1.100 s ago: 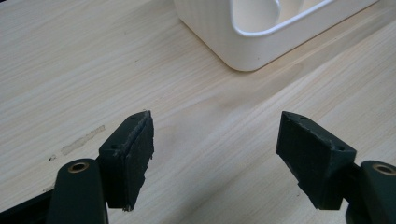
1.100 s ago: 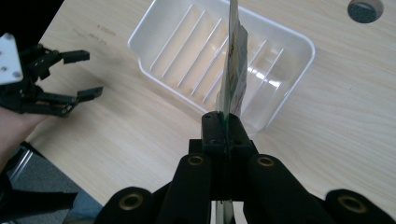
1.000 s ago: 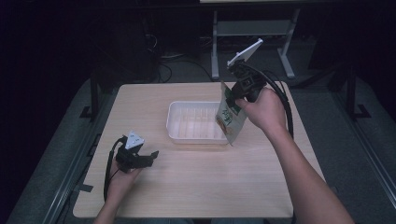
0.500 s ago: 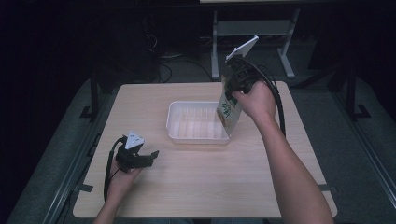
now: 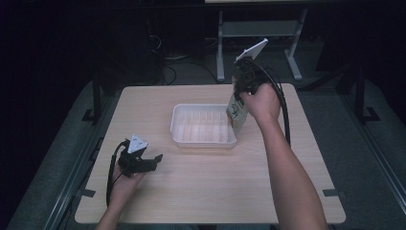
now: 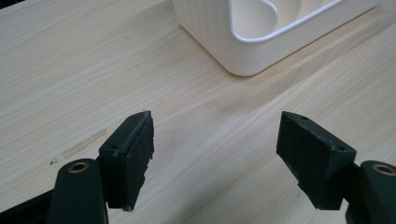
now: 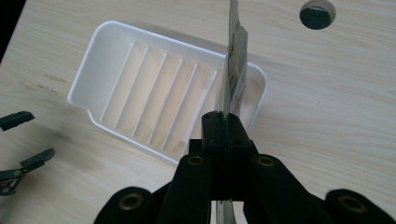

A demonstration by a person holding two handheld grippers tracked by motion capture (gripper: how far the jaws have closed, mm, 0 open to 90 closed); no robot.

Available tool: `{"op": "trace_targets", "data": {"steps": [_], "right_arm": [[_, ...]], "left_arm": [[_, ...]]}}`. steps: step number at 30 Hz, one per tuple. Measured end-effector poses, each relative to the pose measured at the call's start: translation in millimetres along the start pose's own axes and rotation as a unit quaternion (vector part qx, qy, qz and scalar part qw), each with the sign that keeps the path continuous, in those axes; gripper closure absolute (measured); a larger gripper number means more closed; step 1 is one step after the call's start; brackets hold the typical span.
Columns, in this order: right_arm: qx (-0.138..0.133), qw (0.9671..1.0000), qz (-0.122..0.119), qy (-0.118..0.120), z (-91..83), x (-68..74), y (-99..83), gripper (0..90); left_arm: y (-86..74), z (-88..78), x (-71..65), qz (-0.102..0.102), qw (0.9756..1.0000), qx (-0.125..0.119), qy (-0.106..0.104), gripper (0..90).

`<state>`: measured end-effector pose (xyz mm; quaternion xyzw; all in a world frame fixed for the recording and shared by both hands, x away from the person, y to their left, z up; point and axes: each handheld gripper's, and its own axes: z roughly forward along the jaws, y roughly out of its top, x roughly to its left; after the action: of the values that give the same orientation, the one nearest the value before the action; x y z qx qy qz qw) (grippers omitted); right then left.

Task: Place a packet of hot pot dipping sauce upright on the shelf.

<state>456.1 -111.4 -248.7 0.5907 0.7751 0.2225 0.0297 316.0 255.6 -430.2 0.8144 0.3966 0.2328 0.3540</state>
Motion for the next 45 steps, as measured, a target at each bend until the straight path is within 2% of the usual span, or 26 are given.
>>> {"op": "trace_targets", "data": {"steps": [12, 20, 28, 40, 45], "right_arm": [[0.000, 0.9998, 0.019, 0.004, 14.5, -10.1, 0.3, 89.5], [-0.006, 0.9997, 0.023, 0.005, 20.2, -9.8, 3.7, 89.5], [0.000, 0.9998, 0.021, 0.001, 29.6, -8.2, 6.1, 89.4], [0.002, 0.9993, 0.036, 0.010, 41.8, -17.9, -1.0, 89.2], [0.007, 0.9994, 0.032, 0.013, 46.1, -19.2, -3.2, 89.0]], "left_arm": [[0.3, -0.1, -0.8, 0.001, 1.0000, -0.001, 0.001, 26.9], [0.3, 0.3, -1.3, 0.002, 1.0000, -0.001, 0.000, 26.9], [0.4, 0.5, -1.5, 0.003, 1.0000, 0.000, 0.000, 26.9], [0.4, 1.7, -2.4, 0.006, 1.0000, 0.002, 0.002, 27.0], [0.6, 1.9, -3.5, 0.010, 0.9999, 0.002, 0.003, 27.0]]}}
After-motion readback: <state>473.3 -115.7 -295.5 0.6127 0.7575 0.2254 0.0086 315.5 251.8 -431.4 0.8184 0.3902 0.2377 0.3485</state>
